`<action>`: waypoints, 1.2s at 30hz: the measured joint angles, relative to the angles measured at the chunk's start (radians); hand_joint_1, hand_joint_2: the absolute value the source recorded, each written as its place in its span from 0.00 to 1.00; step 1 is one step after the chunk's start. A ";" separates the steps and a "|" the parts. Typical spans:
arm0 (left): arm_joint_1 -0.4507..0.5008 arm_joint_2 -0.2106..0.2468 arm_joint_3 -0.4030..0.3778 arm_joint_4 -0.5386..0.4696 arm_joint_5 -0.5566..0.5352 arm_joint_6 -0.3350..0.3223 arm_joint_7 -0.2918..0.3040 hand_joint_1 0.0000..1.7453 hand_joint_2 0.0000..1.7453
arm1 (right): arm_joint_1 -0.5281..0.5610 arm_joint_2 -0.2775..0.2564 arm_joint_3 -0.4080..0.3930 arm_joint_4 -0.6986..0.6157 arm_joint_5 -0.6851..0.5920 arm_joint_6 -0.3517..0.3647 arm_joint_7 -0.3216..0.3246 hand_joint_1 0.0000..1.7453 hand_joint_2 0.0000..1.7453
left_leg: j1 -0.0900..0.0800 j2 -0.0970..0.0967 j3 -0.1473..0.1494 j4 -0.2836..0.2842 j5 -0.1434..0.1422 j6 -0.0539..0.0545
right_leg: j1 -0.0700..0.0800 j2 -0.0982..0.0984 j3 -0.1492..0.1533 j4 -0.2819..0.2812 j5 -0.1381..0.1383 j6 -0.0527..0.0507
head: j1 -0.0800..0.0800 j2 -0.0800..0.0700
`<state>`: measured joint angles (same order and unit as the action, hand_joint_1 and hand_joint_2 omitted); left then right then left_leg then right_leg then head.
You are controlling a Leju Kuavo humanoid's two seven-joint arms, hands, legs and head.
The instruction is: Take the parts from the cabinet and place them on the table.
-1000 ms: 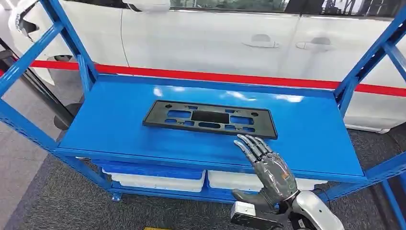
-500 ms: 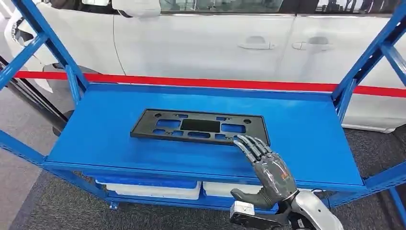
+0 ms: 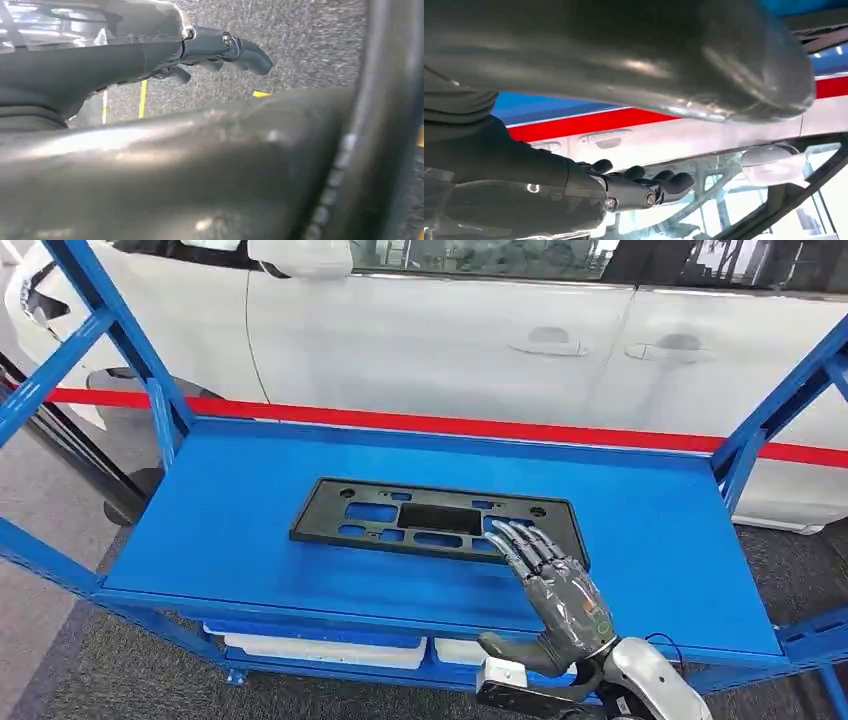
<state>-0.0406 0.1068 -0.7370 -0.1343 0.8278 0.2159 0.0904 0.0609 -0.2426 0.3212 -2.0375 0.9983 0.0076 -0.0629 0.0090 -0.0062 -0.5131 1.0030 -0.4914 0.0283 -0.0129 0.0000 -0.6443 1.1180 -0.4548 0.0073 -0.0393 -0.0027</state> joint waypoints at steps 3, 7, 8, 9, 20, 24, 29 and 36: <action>-0.003 0.000 -0.005 0.000 0.001 0.002 0.000 0.00 0.00 | -0.003 0.002 0.000 0.002 0.002 0.005 0.000 0.00 0.00 | -0.007 -0.001 0.002 0.003 -0.018 -0.016 | 0.007 0.000 0.039 -0.082 -0.001 -0.013 | 0.000 0.000; -0.007 0.001 -0.012 0.000 0.004 0.002 -0.001 0.00 0.00 | -0.004 0.011 0.001 0.002 0.004 0.009 0.003 0.00 0.00 | -0.003 0.003 0.012 0.017 -0.039 -0.038 | 0.000 0.004 0.053 -0.098 -0.005 -0.032 | 0.000 0.000; -0.008 0.001 -0.013 0.000 0.005 0.002 -0.002 0.00 0.00 | -0.006 0.014 0.001 0.003 0.005 0.009 0.003 0.00 0.00 | -0.003 0.003 -0.010 0.064 -0.064 -0.044 | -0.001 0.001 0.058 -0.100 -0.009 -0.039 | 0.000 0.000; -0.009 0.002 -0.014 0.000 0.007 0.003 -0.002 0.00 0.00 | -0.007 0.015 0.002 0.003 0.005 0.010 0.003 0.00 0.00 | -0.001 0.003 -0.052 0.143 -0.103 -0.049 | 0.000 -0.001 0.061 -0.100 -0.012 -0.043 | 0.000 0.000; -0.006 0.003 -0.016 0.000 0.020 0.017 -0.001 0.00 0.00 | -0.011 0.032 0.010 0.019 0.011 0.033 0.016 0.00 1.00 | -0.001 0.000 -0.062 0.019 0.036 -0.035 | 0.013 0.002 0.099 -0.091 -0.053 -0.038 | 0.000 0.000; -0.006 0.003 -0.023 0.000 0.025 0.019 0.002 0.00 0.00 | -0.020 0.048 0.021 0.037 0.016 0.049 0.026 0.00 1.00 | -0.007 -0.002 -0.062 0.019 0.033 -0.030 | 0.008 0.001 0.103 -0.100 -0.052 -0.036 | 0.000 0.000; -0.011 0.003 -0.033 0.000 0.028 0.019 0.002 0.00 0.00 | -0.029 0.057 0.036 0.063 0.024 0.068 0.039 0.00 1.00 | -0.008 -0.002 -0.062 0.019 0.031 -0.024 | 0.007 0.002 0.106 -0.106 -0.049 -0.029 | 0.000 0.000; -0.012 0.003 -0.040 0.000 0.042 0.020 -0.003 0.00 0.00 | -0.042 0.063 0.056 0.099 0.026 0.089 0.048 0.00 1.00 | -0.009 -0.002 -0.062 0.020 0.031 -0.020 | 0.006 0.002 0.106 -0.107 -0.048 -0.018 | 0.000 0.000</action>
<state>-0.0526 0.1099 -0.7767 -0.1343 0.8698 0.2361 0.0874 0.0191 -0.1801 0.3777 -1.9383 1.0246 0.0965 -0.0145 0.0004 -0.0077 -0.5752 1.0228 -0.4603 0.0081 -0.0068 0.0016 -0.5388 1.0108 -0.5028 -0.0107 -0.0393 -0.0027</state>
